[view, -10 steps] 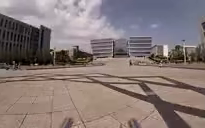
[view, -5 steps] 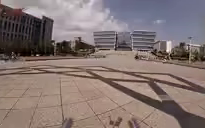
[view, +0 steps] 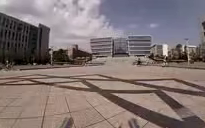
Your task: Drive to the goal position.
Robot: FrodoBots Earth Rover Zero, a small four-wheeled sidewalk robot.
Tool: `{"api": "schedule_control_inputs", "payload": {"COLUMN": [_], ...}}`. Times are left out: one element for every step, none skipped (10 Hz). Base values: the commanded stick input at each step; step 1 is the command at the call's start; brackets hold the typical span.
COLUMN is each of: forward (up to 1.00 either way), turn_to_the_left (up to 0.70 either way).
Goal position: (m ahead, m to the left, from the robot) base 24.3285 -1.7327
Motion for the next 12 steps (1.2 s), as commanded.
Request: {"api": "schedule_control_inputs", "payload": {"forward": [1.0,1.0,1.0,1.0,1.0,1.0,1.0,1.0,1.0,1.0,1.0,1.0], "turn_to_the_left": [0.01,0.01,0.01,0.01,0.01,-0.03,-0.29,-0.22,-0.11,-0.07,-0.02,-0.01]}}
